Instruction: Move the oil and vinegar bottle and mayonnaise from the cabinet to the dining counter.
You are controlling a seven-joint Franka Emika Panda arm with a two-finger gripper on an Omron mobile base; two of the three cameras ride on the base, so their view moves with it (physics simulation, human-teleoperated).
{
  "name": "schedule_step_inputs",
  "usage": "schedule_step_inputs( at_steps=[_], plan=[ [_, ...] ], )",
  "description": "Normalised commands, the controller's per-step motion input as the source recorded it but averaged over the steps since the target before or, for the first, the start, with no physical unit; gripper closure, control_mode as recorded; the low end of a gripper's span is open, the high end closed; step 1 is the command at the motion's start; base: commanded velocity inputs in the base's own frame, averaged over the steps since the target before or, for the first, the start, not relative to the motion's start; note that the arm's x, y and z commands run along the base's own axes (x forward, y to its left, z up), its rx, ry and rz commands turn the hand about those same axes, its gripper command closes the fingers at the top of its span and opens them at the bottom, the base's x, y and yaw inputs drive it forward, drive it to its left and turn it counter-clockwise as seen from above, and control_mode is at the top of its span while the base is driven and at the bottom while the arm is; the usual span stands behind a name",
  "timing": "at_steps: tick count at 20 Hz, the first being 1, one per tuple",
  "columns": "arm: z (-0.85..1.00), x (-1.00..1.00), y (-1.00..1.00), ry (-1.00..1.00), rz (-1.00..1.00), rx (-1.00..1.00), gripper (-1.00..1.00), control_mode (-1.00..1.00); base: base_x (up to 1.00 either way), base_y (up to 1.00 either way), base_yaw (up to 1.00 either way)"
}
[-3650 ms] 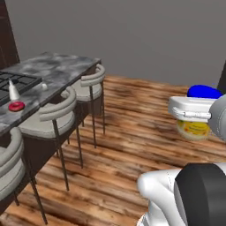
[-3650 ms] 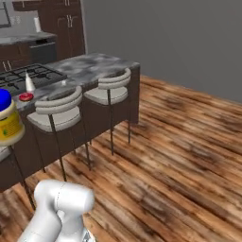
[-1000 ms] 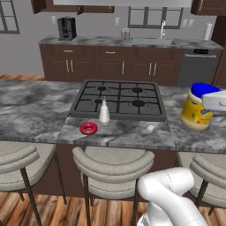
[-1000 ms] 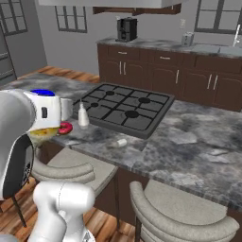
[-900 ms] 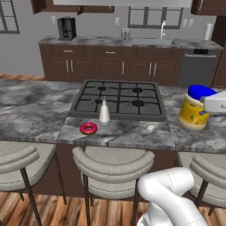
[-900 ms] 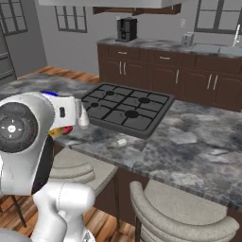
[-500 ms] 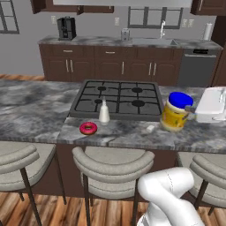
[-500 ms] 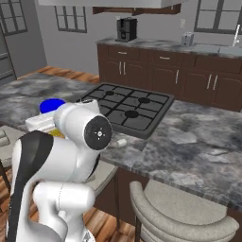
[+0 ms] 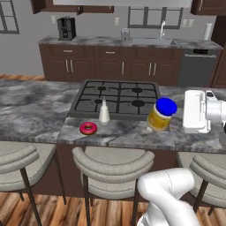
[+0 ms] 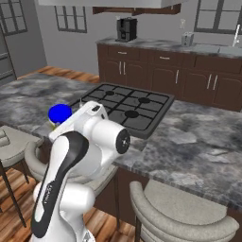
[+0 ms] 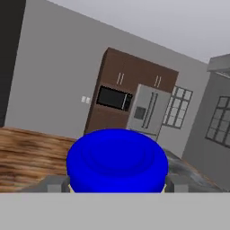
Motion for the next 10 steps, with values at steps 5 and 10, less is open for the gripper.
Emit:
schedule_step_inputs(
  at_steps=[5, 10],
  plan=[
    [-0.41, 0.47, 0.00, -0.06, 0.06, -0.17, 1.00, -1.00, 0.00, 0.00, 0.00],
    [-0.33, 0.61, 0.00, 0.00, 0.05, -0.13, 1.00, -1.00, 0.00, 0.00, 0.00]
  ],
)
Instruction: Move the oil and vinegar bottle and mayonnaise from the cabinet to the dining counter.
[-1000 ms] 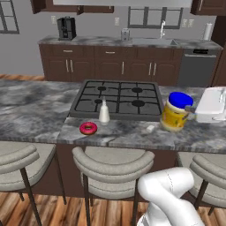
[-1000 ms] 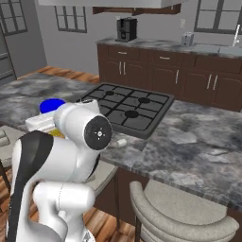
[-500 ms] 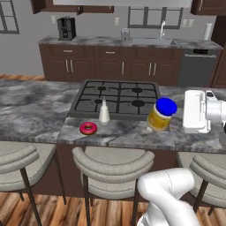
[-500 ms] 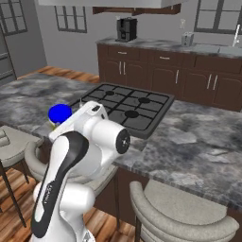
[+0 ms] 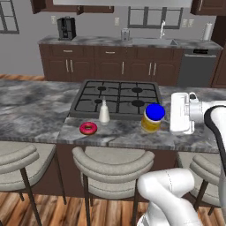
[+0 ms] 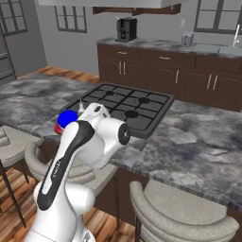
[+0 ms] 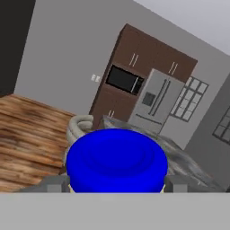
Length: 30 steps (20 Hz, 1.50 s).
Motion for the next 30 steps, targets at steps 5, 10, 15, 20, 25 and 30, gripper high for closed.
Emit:
schedule_step_inputs(
  at_steps=[5, 10, 15, 20, 25, 30],
  plan=[
    [-0.34, 0.60, 0.00, 0.00, 0.05, -0.09, 1.00, -1.00, 0.00, 0.00, 0.00],
    [-0.38, 0.45, 0.00, 0.03, 0.05, -0.02, 1.00, -1.00, 0.00, 0.00, 0.00],
    [-0.34, 0.46, 0.02, 0.06, 0.09, 0.00, 1.00, -1.00, 0.00, 0.00, 0.00],
    [-0.25, 0.60, 0.06, 0.06, 0.03, 0.00, 1.00, -1.00, 0.00, 0.00, 0.00],
    [-0.29, 0.49, 0.00, 0.07, 0.00, 0.00, 1.00, -1.00, 0.00, 0.00, 0.00],
    [-0.32, 0.33, 0.00, 0.06, 0.00, 0.00, 1.00, -1.00, 0.00, 0.00, 0.00]
  ],
)
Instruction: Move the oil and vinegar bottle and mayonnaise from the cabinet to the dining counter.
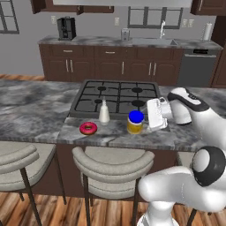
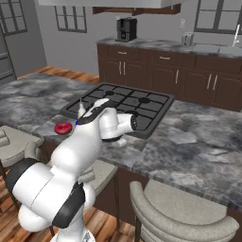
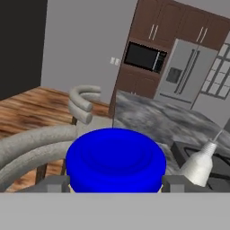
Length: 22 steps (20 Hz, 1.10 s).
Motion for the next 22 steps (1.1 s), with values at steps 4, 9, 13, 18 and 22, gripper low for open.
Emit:
schedule_step_inputs(
  at_steps=[4, 9, 13, 18, 22],
  plan=[
    [-0.19, 0.35, 0.00, 0.00, 0.00, 0.00, 1.00, -1.00, 0.00, 0.00, 0.00],
    [-0.20, 0.42, 0.00, 0.00, 0.00, 0.00, 1.00, -1.00, 0.00, 0.00, 0.00],
    [-0.30, 0.36, 0.00, 0.01, 0.00, 0.00, 1.00, -1.00, 0.00, 0.00, 0.00],
    [-0.27, 0.34, 0.00, 0.01, 0.00, 0.00, 1.00, -1.00, 0.00, 0.00, 0.00],
    [-0.22, 0.31, 0.00, 0.00, 0.00, 0.00, 1.00, -1.00, 0.00, 0.00, 0.00]
  ],
)
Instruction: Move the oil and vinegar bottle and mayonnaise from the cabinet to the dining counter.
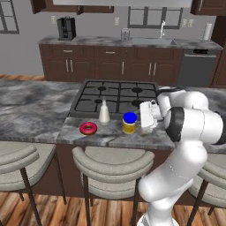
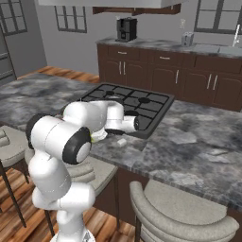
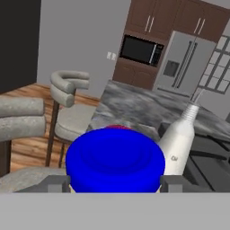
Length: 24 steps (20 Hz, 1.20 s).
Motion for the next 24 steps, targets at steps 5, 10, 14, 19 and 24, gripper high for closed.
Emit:
schedule_step_inputs(
  at_steps=[5, 10, 14, 19, 24],
  plan=[
    [-0.27, 0.30, 0.00, 0.02, 0.00, 0.00, 1.00, -1.00, 0.00, 0.00, 0.00],
    [-0.24, 0.26, 0.00, 0.03, 0.00, 0.00, 1.00, -1.00, 0.00, 0.00, 0.00],
    [-0.24, 0.32, 0.00, 0.02, 0.00, 0.00, 1.00, -1.00, 0.00, 0.00, 0.00],
    [-0.25, 0.32, 0.00, 0.02, 0.00, 0.00, 1.00, -1.00, 0.00, 0.00, 0.00],
    [-0.06, -0.10, -0.01, 0.00, 0.00, 0.00, -1.00, -1.00, 0.00, 0.00, 0.00]
  ],
)
